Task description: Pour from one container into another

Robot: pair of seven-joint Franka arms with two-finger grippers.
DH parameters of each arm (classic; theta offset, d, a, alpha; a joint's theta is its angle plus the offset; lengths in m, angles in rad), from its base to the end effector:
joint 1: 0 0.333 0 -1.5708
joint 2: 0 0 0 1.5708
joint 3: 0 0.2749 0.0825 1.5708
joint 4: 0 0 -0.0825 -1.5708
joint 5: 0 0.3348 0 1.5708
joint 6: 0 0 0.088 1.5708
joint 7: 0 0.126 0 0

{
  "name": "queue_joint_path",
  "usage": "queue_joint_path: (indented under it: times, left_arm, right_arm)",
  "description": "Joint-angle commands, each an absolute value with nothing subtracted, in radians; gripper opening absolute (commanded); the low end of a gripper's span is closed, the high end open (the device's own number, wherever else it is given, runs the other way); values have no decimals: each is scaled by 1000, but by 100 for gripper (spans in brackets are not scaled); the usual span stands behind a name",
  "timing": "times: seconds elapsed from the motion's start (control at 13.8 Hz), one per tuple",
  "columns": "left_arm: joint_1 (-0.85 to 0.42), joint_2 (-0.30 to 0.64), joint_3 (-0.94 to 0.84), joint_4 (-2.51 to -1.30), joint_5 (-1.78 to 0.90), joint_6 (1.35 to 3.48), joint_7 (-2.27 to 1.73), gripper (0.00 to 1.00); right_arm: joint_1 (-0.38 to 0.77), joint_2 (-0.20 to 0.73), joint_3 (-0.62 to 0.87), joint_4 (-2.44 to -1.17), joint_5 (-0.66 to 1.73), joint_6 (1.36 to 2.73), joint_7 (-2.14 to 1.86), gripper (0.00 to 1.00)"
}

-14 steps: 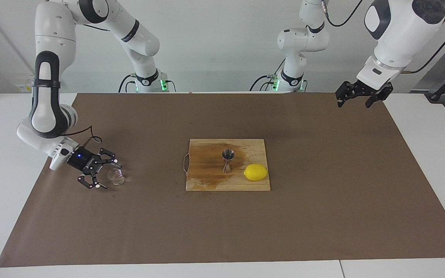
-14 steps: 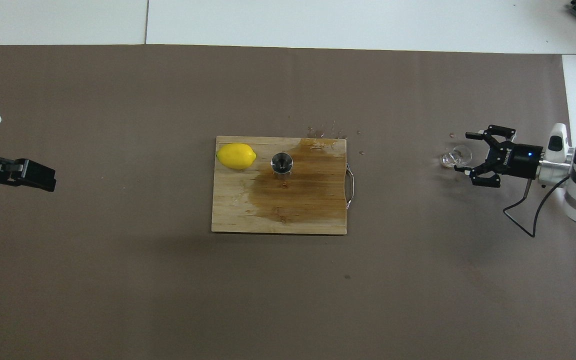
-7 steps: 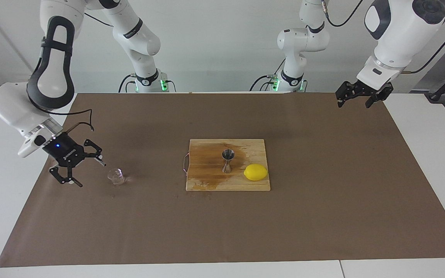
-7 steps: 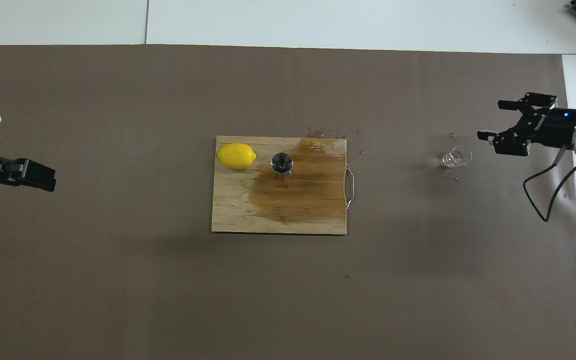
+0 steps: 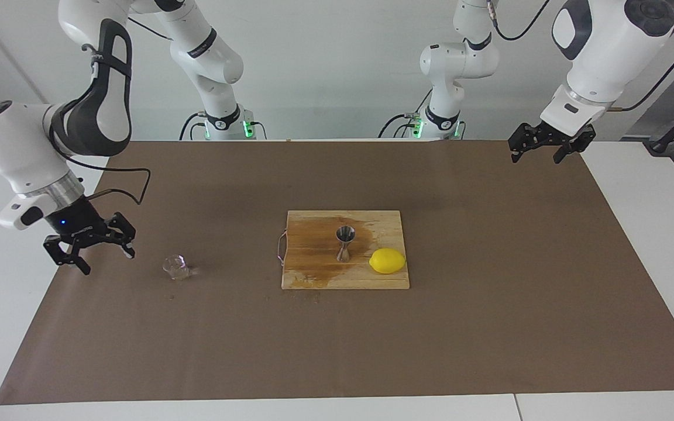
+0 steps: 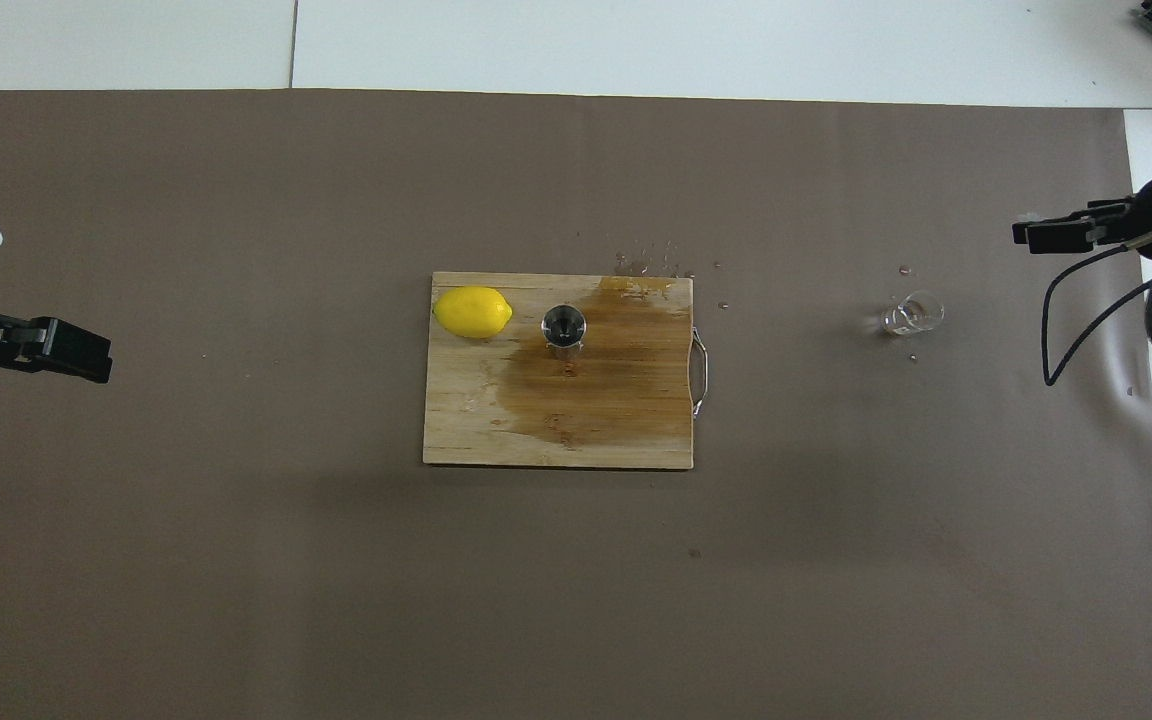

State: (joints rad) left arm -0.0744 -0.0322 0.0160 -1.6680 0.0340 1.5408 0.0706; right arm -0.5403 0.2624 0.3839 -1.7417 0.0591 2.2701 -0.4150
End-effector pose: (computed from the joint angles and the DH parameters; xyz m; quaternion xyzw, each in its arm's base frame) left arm 0.4881 -0.0241 0.5373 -0.9966 0.0647 0.0476 0.0165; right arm 0.5963 -0.1080 0.4239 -0.9824 -0.0991 -0.1558 0.0296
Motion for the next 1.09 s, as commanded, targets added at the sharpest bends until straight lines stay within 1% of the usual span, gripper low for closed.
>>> queue_joint_path:
  times: [0.0,0.22,0.29,0.44,0.58,0.65,0.8,0.87,1.02]
  left_arm:
    - [-78,-57,23,-1694,25,1540,71,100]
    - [-78,-57,23,-1694,25,1540,71,100]
    - [-78,-57,23,-1694,25,1540,71,100]
    - [-78,-55,23,-1694,25,1542,71,100]
    - [-78,-57,23,-1694,25,1540,71,100]
    - [-78,-57,23,-1694,25,1540,71,100]
    - [-78,-55,23,-1694,25,1540,71,100]
    - [-78,-57,23,-1694,25,1540,71,100]
    - [-78,-57,23,-1693,25,1542,71,100]
  right_arm:
    - [-499,201,394,-1749,-127,2205,-99,100]
    - [-444,128,388,-1737,-147,2090,56,100]
    - [-399,97,370,-1721,-146,2027,78,100]
    - [-307,45,251,-1662,-135,1880,81,100]
    - [-229,20,155,-1590,-120,1730,74,100]
    - [-191,15,105,-1557,-91,1677,75,100]
    - [-64,5,-47,-1525,-48,1612,77,100]
    - [-16,-6,-101,-1537,-43,1612,78,100]
    - [-31,-32,-92,-1589,-41,1609,77,100]
